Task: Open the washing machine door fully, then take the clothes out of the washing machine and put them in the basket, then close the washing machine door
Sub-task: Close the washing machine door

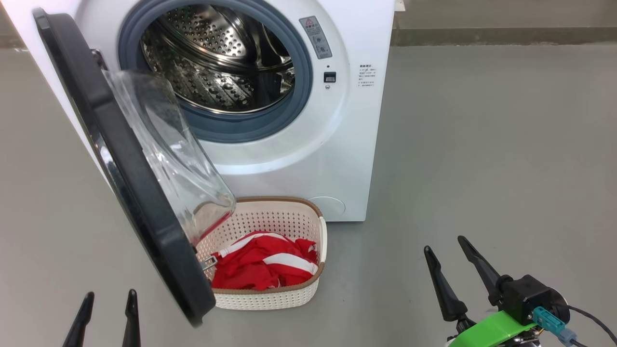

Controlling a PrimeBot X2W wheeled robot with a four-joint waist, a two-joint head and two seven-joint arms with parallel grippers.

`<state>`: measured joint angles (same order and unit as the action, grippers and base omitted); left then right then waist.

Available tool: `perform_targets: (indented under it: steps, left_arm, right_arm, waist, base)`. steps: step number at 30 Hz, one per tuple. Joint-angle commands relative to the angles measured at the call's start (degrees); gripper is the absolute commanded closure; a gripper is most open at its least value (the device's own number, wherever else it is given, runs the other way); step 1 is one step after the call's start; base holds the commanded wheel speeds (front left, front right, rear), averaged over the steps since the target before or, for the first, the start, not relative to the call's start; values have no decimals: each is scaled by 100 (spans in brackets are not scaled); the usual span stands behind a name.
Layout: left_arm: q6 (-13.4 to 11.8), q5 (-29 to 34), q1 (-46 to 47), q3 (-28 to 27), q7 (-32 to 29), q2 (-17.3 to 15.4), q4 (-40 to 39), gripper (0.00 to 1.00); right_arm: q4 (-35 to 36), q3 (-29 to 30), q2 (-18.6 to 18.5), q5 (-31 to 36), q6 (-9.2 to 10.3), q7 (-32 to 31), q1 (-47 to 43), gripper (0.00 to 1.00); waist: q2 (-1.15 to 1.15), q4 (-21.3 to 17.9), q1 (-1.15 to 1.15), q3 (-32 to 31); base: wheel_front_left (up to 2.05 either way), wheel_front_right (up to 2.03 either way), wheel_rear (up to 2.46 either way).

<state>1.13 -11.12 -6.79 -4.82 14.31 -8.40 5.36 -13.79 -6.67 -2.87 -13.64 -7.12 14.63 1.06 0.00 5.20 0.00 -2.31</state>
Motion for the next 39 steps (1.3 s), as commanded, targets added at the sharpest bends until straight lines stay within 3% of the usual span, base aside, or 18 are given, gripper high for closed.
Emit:
perform_targets:
  steps: [1,28,29,32,35,39]
  left_arm:
    - [47,74,111,-246,68,-51,-100,0]
    - [163,593,116,-554,69,219,24,0]
    - [158,575,129,-572,69,231,22,98]
    - [171,331,197,-667,69,315,25,100]
    - [212,-458,380,-877,24,455,42,100]
    - [156,-1638,742,-1108,-507,526,-5,100]
  right_arm:
    - [133,-139,-1,-51,-36,37,42,0]
    - [133,-140,-1,-41,-36,37,-1,0]
    - [128,-144,-1,-42,-36,37,-3,0]
    - [116,-153,-1,-43,-36,37,-14,0]
    - [113,-144,-1,-40,-36,37,-26,0]
    - [99,-151,-1,-51,-36,37,-34,0]
  waist:
    - [0,-1,0,-11]
    - [0,24,0,-26]
    - [0,23,0,-31]
    - [0,24,0,-49]
    - [0,37,0,-67]
    - [0,56,0,-89]
  base:
    - [0,0,0]
    - [0,0,0]
    - [0,0,0]
    - [0,0,0]
    - [0,0,0]
    - [0,0,0]
